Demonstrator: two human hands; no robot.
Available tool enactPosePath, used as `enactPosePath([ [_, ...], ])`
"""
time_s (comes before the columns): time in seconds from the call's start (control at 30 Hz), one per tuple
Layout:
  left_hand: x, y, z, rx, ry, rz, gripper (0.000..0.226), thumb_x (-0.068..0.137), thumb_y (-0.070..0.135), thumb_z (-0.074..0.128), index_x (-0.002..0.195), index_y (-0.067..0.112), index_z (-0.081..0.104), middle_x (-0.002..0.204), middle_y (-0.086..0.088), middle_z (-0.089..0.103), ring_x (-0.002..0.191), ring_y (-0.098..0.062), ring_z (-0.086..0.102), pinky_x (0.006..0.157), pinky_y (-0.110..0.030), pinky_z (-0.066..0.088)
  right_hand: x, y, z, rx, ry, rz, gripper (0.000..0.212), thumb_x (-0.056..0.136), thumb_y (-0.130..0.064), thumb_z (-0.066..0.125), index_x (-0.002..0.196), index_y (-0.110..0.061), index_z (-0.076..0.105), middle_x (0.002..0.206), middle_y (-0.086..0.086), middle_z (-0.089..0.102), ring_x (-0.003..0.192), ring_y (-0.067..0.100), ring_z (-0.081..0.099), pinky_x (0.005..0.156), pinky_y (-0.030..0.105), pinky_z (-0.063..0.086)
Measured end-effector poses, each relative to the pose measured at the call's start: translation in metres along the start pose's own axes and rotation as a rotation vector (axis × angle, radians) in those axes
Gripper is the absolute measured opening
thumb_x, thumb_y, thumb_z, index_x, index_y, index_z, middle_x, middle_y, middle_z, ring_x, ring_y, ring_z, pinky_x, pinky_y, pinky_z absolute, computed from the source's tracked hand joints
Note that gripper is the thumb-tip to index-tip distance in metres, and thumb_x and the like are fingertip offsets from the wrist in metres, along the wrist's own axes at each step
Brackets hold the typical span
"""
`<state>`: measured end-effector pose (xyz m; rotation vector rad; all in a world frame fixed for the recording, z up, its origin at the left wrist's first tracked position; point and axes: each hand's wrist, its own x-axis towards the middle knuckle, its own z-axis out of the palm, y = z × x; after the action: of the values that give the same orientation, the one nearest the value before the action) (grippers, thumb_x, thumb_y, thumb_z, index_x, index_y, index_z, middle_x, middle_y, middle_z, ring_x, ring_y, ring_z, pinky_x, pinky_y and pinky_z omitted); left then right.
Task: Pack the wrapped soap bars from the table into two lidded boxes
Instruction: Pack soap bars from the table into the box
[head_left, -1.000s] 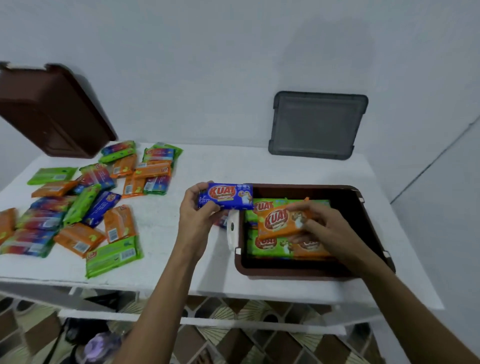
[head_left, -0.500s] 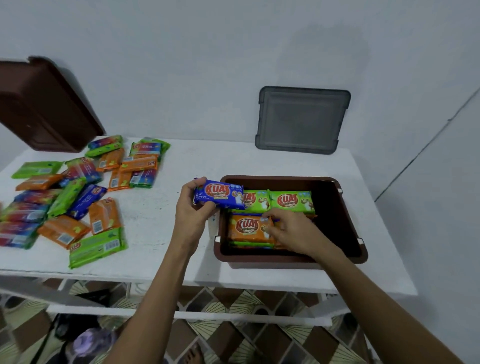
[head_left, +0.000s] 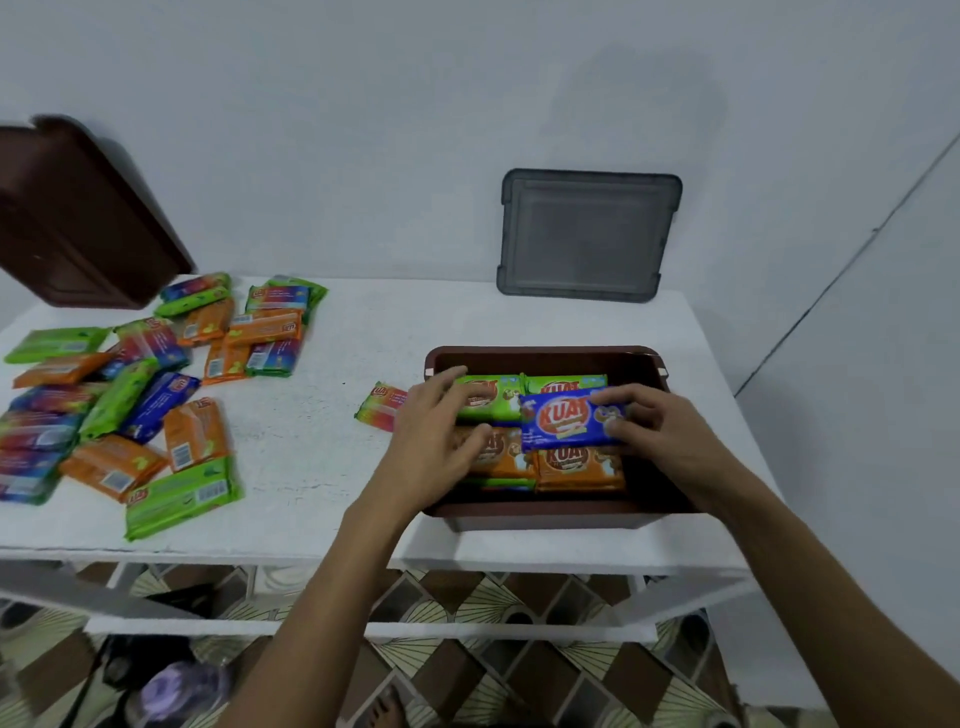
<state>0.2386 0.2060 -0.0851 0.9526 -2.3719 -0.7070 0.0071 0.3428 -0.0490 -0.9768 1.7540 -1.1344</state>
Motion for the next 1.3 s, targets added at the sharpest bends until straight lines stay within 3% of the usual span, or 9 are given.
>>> enactPosePath([
  [0.2,-0.011,-0.025,0.003,0.034,0.11,-0.071,0.024,0.093,0.019,0.058,0.117,0.02,0.062,0.143,-0.003,0.043,0.133,-0.019,0.035,0.109,-0.041,0.036,0.004,0.013,-0.006,-0.187,0.018,0.085,0.018,0.091,-0.013,0.063,0.108,-0.021,0.06,0.119,0.005,0.058,0.11,0.023,0.061,0.074,0.038,0.062],
  [0.4,-0.015,-0.031,0.0,-0.008,0.136,-0.125,0.019,0.096,0.016,0.053,0.109,0.019,0.065,0.138,-0.003,0.047,0.129,-0.016,0.038,0.105,-0.03,0.033,0.016,0.02,0.007,-0.377,0.049,0.082,0.013,0.093,-0.016,0.062,0.105,-0.02,0.058,0.122,0.007,0.056,0.111,0.02,0.058,0.062,0.024,0.058],
  [0.5,-0.015,-0.032,0.0,-0.014,0.124,-0.114,0.019,0.096,0.016,0.052,0.109,0.019,0.066,0.137,-0.003,0.047,0.129,-0.016,0.038,0.104,-0.03,0.032,0.022,0.026,0.014,-0.66,0.086,0.051,0.011,0.095,-0.024,0.059,0.105,-0.024,0.056,0.126,0.009,0.059,0.101,0.016,0.056,0.059,0.017,0.048],
  [0.63,-0.014,-0.036,0.001,-0.025,0.111,-0.084,0.02,0.095,0.019,0.052,0.11,0.018,0.066,0.136,-0.004,0.047,0.124,-0.019,0.042,0.102,-0.036,0.037,0.026,0.024,0.023,-1.069,0.057,0.04,0.02,0.099,-0.032,0.049,0.117,-0.026,0.053,0.124,0.008,0.062,0.099,0.023,0.062,0.072,0.031,0.055],
  [0.8,-0.018,-0.05,-0.007,-0.065,0.062,-0.022,0.029,0.095,0.035,0.046,0.116,0.024,0.063,0.14,0.002,0.043,0.128,-0.01,0.036,0.102,-0.027,0.034,0.031,0.01,0.056,-1.326,0.169,0.024,0.034,0.095,-0.049,0.045,0.119,-0.026,0.053,0.118,0.01,0.06,0.105,0.029,0.055,0.075,0.035,0.048],
  [0.9,-0.023,-0.07,-0.021,-0.046,0.062,0.001,0.036,0.098,0.041,0.04,0.125,0.028,0.059,0.14,0.005,0.045,0.128,-0.007,0.037,0.102,-0.019,0.033,0.044,-0.012,0.093,-1.289,0.312,-0.129,0.032,0.096,-0.043,0.046,0.112,-0.019,0.056,0.11,0.011,0.058,0.1,0.029,0.056,0.071,0.036,0.049],
  [1.0,-0.028,-0.111,-0.043,0.054,0.102,-0.07,0.036,0.097,0.035,0.043,0.128,0.026,0.057,0.136,0.004,0.05,0.124,-0.011,0.044,0.1,-0.02,0.035,0.071,-0.037,0.138,-1.097,0.314,-0.417,0.026,0.093,-0.036,0.049,0.107,-0.016,0.058,0.098,0.008,0.058,0.089,0.026,0.057,0.067,0.036,0.05],
  [1.1,-0.034,-0.161,-0.072,0.226,0.171,-0.233,0.032,0.092,0.032,0.05,0.119,0.023,0.064,0.128,-0.003,0.058,0.114,-0.024,0.054,0.093,-0.037,0.044,0.104,-0.064,0.193,-0.934,0.232,-0.57,0.025,0.095,-0.032,0.05,0.113,-0.017,0.059,0.102,0.007,0.058,0.092,0.025,0.055,0.064,0.036,0.052],
  [1.3,-0.034,-0.229,-0.129,0.495,0.197,-0.693,0.029,0.094,0.031,0.052,0.114,0.014,0.062,0.122,-0.013,0.059,0.111,-0.035,0.054,0.089,-0.048,0.045,0.192,-0.096,0.304,-0.929,-0.056,-0.661,0.042,0.098,-0.029,0.046,0.139,-0.02,0.044,0.134,0.011,0.05,0.117,0.028,0.05,0.087,0.039,0.05],
])
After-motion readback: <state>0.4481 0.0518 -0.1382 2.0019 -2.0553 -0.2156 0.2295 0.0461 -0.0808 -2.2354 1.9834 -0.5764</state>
